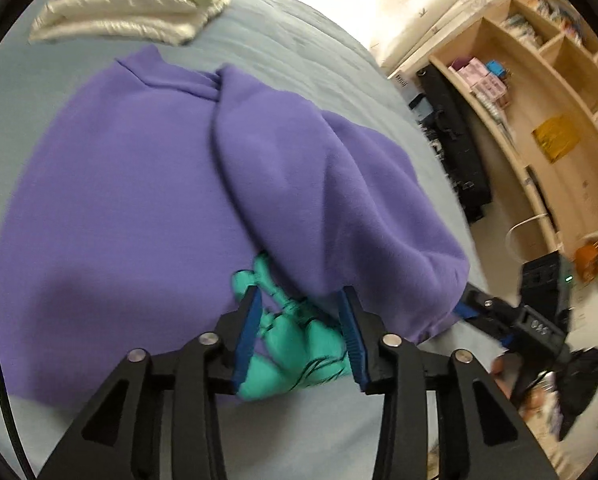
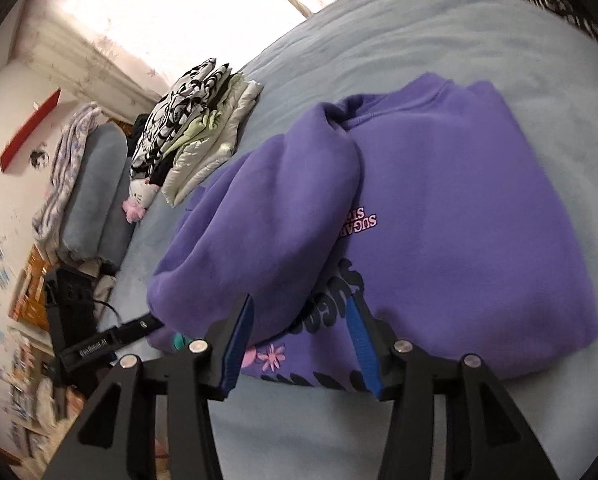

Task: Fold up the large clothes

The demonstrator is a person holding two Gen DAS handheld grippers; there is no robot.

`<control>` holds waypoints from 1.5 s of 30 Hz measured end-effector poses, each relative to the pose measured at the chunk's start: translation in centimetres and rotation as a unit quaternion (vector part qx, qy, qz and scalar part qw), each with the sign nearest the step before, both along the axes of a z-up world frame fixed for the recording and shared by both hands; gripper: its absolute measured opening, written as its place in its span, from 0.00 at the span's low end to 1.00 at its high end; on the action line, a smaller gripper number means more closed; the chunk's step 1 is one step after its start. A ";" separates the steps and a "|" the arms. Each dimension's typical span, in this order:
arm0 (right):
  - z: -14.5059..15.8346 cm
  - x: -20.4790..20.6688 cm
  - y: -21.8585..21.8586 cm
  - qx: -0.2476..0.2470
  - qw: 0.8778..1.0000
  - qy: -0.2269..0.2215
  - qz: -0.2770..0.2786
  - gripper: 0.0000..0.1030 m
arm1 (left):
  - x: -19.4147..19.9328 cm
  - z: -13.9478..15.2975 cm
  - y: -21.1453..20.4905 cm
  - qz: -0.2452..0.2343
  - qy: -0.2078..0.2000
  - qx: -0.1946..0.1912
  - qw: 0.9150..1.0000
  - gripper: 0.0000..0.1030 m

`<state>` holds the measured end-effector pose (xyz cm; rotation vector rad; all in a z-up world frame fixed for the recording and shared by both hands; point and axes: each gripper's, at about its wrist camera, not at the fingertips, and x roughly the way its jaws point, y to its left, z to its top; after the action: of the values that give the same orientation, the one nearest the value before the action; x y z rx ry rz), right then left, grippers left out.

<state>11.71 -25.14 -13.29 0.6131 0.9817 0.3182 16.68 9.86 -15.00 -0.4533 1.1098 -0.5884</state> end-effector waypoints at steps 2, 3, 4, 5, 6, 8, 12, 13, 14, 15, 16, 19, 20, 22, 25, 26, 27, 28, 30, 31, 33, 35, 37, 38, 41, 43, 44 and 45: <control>-0.5 0.7 -0.2 0.018 1.000 0.000 -0.007 0.47 | 0.9 -1.0 -0.4 0.002 0.011 -0.028 1.000 0.41; -0.8 1.1 -0.3 0.027 1.000 0.000 -0.009 0.47 | 1.2 -1.4 -0.5 0.004 0.014 -0.037 0.999 0.42; -1.1 1.5 -0.4 0.035 0.999 0.001 -0.011 0.47 | 1.6 -1.8 -0.6 0.005 0.015 -0.049 0.999 0.43; -1.4 1.9 -0.4 0.042 0.999 0.003 -0.013 0.47 | 1.9 -2.1 -0.7 0.005 0.015 -0.060 0.998 0.45; -1.7 2.2 -0.5 0.048 0.999 0.005 -0.014 0.47 | 2.2 -2.4 -0.9 0.005 0.015 -0.071 0.997 0.45; -2.4 3.0 -0.5 0.065 0.998 0.007 -0.015 0.47 | 2.7 -2.8 -1.2 0.005 0.011 -0.087 0.996 0.48; -3.2 4.5 -0.1 0.096 0.995 0.002 -0.015 0.47 | 3.7 -3.2 -2.0 0.007 0.000 -0.114 0.993 0.49; -3.3 4.8 0.1 0.100 0.995 0.000 -0.016 0.47 | 4.0 -3.2 -2.2 0.007 -0.003 -0.123 0.992 0.49; -3.4 5.1 0.3 0.102 0.995 -0.003 -0.016 0.47 | 4.4 -3.2 -2.4 0.012 -0.006 -0.131 0.991 0.48; -3.3 5.5 0.6 0.102 0.995 -0.007 -0.016 0.47 | 4.6 -2.9 -2.6 0.020 -0.011 -0.133 0.991 0.47; -3.1 5.8 0.9 0.100 0.995 -0.010 -0.017 0.47 | 4.8 -2.6 -2.7 0.033 -0.019 -0.134 0.990 0.33; -2.1 6.4 1.9 0.077 0.997 -0.019 -0.012 0.27 | 5.3 -1.1 -3.0 0.075 -0.035 -0.097 0.992 0.11; -1.6 6.5 2.3 0.068 0.997 -0.024 -0.009 0.18 | 5.3 -0.4 -3.0 0.089 -0.041 -0.084 0.992 0.10; -0.3 6.4 2.9 0.023 0.999 -0.033 -0.023 0.07 | 5.3 1.2 -2.8 0.111 -0.044 -0.038 0.992 0.09; 2.0 5.1 2.9 -0.050 0.996 -0.024 -0.073 0.06 | 5.0 2.6 -2.3 0.148 -0.019 0.062 0.987 0.08; 2.2 4.7 2.7 -0.070 0.994 -0.016 -0.082 0.06 | 4.9 2.4 -2.2 0.149 -0.003 0.088 0.985 0.08; 2.1 4.3 2.9 -0.099 0.991 0.001 -0.088 0.06 | 4.8 1.5 -2.3 0.145 0.027 0.114 0.982 0.08; 1.3 4.0 3.3 -0.114 0.989 0.021 -0.087 0.06 | 4.7 0.6 -2.4 0.142 0.046 0.126 0.981 0.08; -0.7 3.7 4.2 -0.145 0.985 0.046 -0.079 0.06 | 4.0 -1.5 -3.2 0.139 0.053 0.169 0.974 0.10; -1.9 3.4 4.7 -0.156 0.984 0.055 -0.073 0.06 | 3.7 -2.1 -3.5 0.139 0.049 0.176 0.973 0.12; -2.7 2.4 5.1 -0.169 0.981 0.040 -0.082 0.05 | 3.2 -1.9 -4.0 0.143 0.033 0.183 0.972 0.13; -2.3 2.0 5.4 -0.187 0.979 0.030 -0.077 0.05 | 2.7 -1.9 -4.2 0.138 0.024 0.194 0.971 0.16; -2.0 1.9 4.9 -0.181 0.980 0.035 -0.076 0.05 | 2.4 -1.6 -4.2 0.140 0.030 0.185 0.972 0.16; -1.7 1.7 4.7 -0.175 0.981 0.035 -0.077 0.05 | 2.1 -1.2 -4.2 0.141 0.032 0.181 0.973 0.16; -0.6 1.2 5.4 -0.201 0.977 0.006 -0.071 0.06 | 1.8 -1.1 -3.4 0.135 0.021 0.180 0.974 0.17; -1.1 1.3 5.4 -0.200 0.977 0.013 -0.066 0.06 | 1.3 -1.2 -3.2 0.132 0.013 0.185 0.974 0.18; -1.3 1.5 5.5 -0.194 0.979 0.018 -0.065 0.06 | 1.2 -1.0 -3.6 0.130 0.007 0.186 0.974 0.20; -1.3 1.5 5.4 -0.188 0.980 0.022 -0.064 0.08 | 0.6 -0.7 -3.1 0.128 0.001 0.189 0.974 0.22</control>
<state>13.18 -19.79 -14.60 0.3359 1.0080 0.0000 17.29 6.76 -15.73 -0.2580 1.1138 -0.1428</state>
